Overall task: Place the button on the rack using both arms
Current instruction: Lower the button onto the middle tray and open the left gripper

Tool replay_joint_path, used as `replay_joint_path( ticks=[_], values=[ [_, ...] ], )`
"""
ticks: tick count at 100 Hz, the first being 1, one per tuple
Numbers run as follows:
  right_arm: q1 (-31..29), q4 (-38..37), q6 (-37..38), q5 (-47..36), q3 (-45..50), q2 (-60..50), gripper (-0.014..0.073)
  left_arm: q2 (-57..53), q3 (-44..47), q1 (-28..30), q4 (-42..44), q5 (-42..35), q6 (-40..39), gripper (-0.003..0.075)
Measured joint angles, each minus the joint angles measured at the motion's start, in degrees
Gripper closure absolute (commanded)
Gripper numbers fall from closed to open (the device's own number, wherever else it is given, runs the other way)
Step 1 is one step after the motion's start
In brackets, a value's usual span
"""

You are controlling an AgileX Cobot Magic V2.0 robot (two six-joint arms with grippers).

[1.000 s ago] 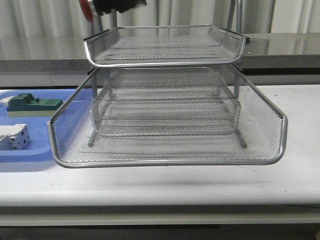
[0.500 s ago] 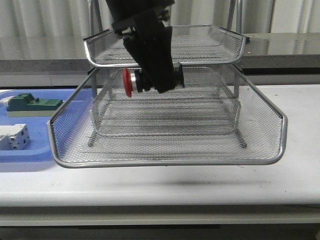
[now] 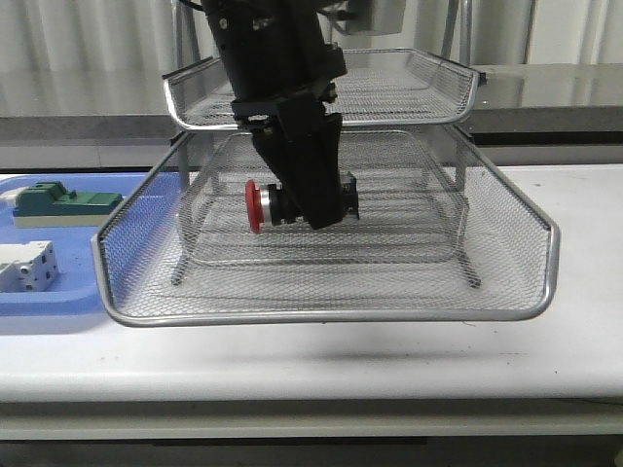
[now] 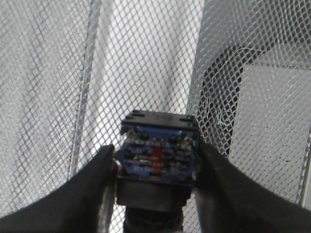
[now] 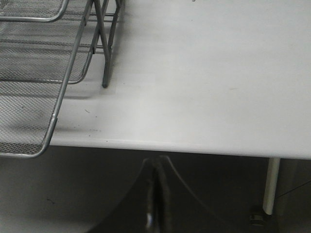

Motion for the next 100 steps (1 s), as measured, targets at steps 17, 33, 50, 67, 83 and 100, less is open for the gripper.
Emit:
replay_joint_path(
  ticks=[17,33,50,67,83,100],
  values=[
    [0.0,0.0,0.0,0.0,0.0,0.0,0.0703,0.0,0.0,0.0,0.0,-0.14,0.0,0.0208],
    [0.0,0.0,0.0,0.0,0.0,0.0,0.0703,0.0,0.0,0.0,-0.11,-0.14,0.0,0.0206],
    [0.0,0.0,0.0,0.0,0.0,0.0,0.0703,-0.15,0.0,0.0,-0.22,-0.14,-0.35,0.0206],
    [0.0,0.0,0.0,0.0,0.0,0.0,0.0703,-2.56,0.0,0.0,-0.4,-0.2,-1.26,0.0206],
    [0.0,0.0,0.0,0.0,0.0,0.0,0.0703,-6.87,0.0,0.0,-0.45,-0.2,-2.31,0.0206],
    [0.0,0.0,0.0,0.0,0.0,0.0,0.0703,-12.32,0.0,1.13,1.96,0.14,-4.0,0.0206]
  ],
)
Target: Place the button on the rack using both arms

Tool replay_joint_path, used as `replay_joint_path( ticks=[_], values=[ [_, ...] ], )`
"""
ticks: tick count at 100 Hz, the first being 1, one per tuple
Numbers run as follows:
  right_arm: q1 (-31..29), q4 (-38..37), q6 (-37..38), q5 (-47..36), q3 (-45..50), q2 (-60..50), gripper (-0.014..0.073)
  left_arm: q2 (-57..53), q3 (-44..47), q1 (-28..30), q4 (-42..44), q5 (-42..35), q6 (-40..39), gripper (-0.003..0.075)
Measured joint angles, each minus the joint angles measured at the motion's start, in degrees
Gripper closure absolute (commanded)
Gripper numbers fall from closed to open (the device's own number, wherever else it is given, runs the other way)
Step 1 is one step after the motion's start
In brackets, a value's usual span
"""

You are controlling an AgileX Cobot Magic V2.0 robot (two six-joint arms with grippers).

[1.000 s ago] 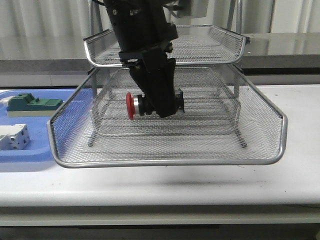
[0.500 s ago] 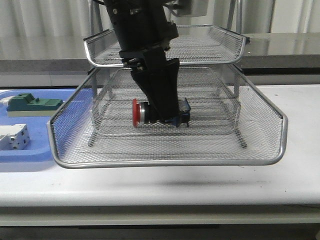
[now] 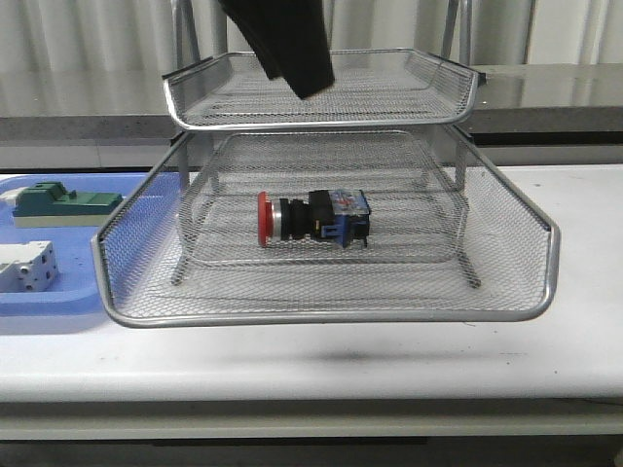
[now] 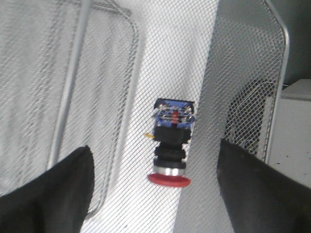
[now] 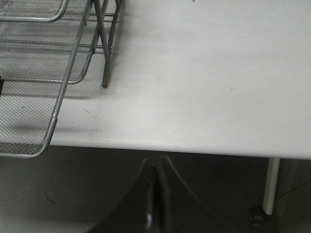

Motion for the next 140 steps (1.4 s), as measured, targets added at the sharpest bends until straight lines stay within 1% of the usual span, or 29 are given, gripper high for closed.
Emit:
replay_joint_path(
  ticks=[15,39,48,58,66,81,92,104,130,140],
  values=[
    [0.0,0.0,0.0,0.0,0.0,0.0,0.0703,-4.91,0.0,4.12,2.86,0.37,-2.89,0.0207],
    [0.0,0.0,0.0,0.0,0.0,0.0,0.0703,-10.71,0.0,15.26,3.66,0.56,-12.23,0.021],
    [0.0,0.0,0.0,0.0,0.0,0.0,0.0703,-12.52,0.0,19.33,3.85,0.59,-13.39,0.0216],
    [0.0,0.0,0.0,0.0,0.0,0.0,0.0703,-14.52,0.0,23.12,4.21,0.69,-14.1,0.0255],
    [0.0,0.0,0.0,0.0,0.0,0.0,0.0703,-16.4,0.29,25.06,4.21,0.81,-14.32,0.0281],
    [0.0,0.0,0.0,0.0,0.0,0.0,0.0703,-20.05,3.05,27.3,4.21,0.81,-14.32,0.0281],
    [0.0,0.0,0.0,0.0,0.0,0.0,0.0703,-23.51,7.76,28.34,4.21,-0.97,-14.32,0.0281],
    [0.0,0.0,0.0,0.0,0.0,0.0,0.0703,-28.55,15.37,29.37,4.11,-6.34,-14.41,0.0281],
    [0.0,0.0,0.0,0.0,0.0,0.0,0.0703,-44.65,36.84,31.03,0.98,-24.85,-14.9,0.0281],
    [0.0,0.0,0.0,0.0,0.0,0.0,0.0703,-51.36,45.29,31.15,-0.59,-30.51,-14.9,0.0281]
  ],
)
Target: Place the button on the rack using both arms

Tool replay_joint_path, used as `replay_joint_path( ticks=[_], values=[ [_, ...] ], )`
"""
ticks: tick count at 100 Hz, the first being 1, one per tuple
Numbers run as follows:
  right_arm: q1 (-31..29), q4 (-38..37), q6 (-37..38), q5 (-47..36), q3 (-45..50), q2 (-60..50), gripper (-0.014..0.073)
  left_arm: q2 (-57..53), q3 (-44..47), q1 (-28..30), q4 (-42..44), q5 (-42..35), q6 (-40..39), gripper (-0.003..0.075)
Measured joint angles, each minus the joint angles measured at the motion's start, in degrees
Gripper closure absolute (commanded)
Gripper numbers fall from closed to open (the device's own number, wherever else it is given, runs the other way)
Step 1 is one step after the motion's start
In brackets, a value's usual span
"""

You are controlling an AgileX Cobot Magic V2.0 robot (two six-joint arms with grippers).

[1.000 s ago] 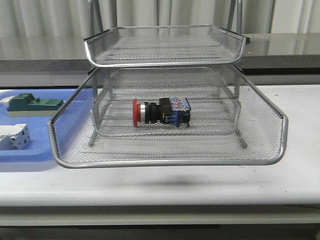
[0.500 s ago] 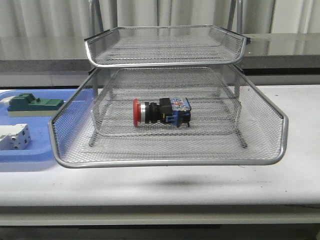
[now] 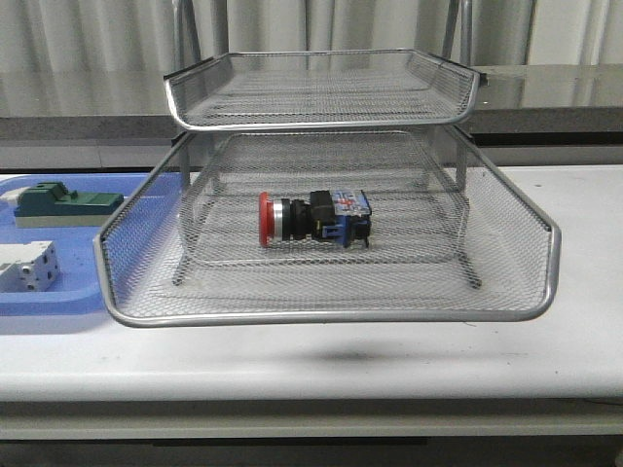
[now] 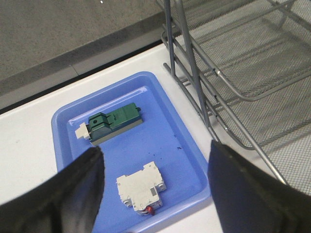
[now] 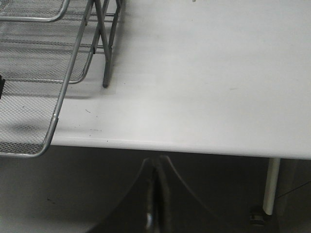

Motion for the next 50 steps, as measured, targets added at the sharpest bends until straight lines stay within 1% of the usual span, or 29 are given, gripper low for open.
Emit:
replay_joint_path(
  ticks=[16,50],
  values=[
    [0.0,0.0,0.0,0.0,0.0,0.0,0.0703,-11.3,12.0,0.0,-0.77,-6.98,0.0,0.0281],
    [0.0,0.0,0.0,0.0,0.0,0.0,0.0703,-34.6,31.34,0.0,-5.69,-14.81,-0.22,0.0281]
  ],
)
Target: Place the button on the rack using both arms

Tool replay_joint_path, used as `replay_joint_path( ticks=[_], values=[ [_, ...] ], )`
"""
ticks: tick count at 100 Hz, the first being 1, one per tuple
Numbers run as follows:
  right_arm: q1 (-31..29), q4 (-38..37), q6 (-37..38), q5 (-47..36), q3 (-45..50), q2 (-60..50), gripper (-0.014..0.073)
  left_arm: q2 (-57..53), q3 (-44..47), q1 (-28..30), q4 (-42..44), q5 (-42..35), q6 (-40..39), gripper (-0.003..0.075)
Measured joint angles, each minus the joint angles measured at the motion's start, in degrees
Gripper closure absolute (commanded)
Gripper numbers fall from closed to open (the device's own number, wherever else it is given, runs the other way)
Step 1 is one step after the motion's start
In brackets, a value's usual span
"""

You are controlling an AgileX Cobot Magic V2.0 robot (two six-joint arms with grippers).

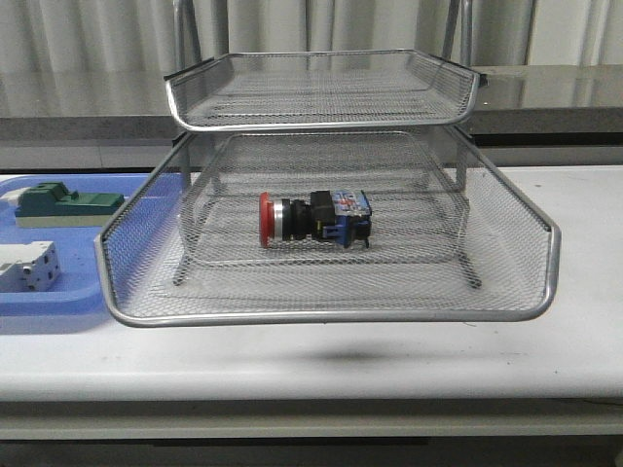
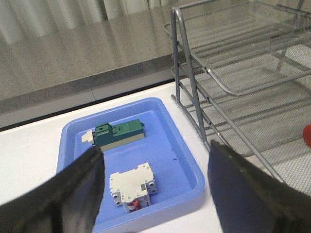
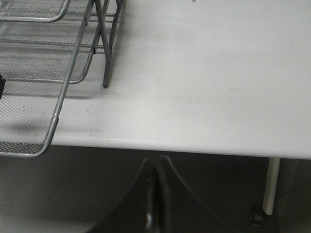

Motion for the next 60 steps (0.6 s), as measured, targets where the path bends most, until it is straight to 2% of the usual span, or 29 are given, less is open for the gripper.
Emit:
replay_joint_path(
  ticks=[19,36,46,60],
  values=[
    [0.0,0.0,0.0,0.0,0.0,0.0,0.0703,-10.3,7.64,0.0,-2.89,-5.11,0.0,0.0282],
    [0.0,0.0,0.0,0.0,0.0,0.0,0.0703,-13.87,10.92,0.0,-5.01,-7.73,0.0,0.0297],
    [0.0,0.0,0.0,0.0,0.0,0.0,0.0703,-13.87,11.36,0.0,-5.42,-8.1,-0.1,0.0391],
    [0.0,0.0,0.0,0.0,0.0,0.0,0.0703,-13.87,11.36,0.0,-5.57,-8.23,-0.1,0.0607]
  ],
)
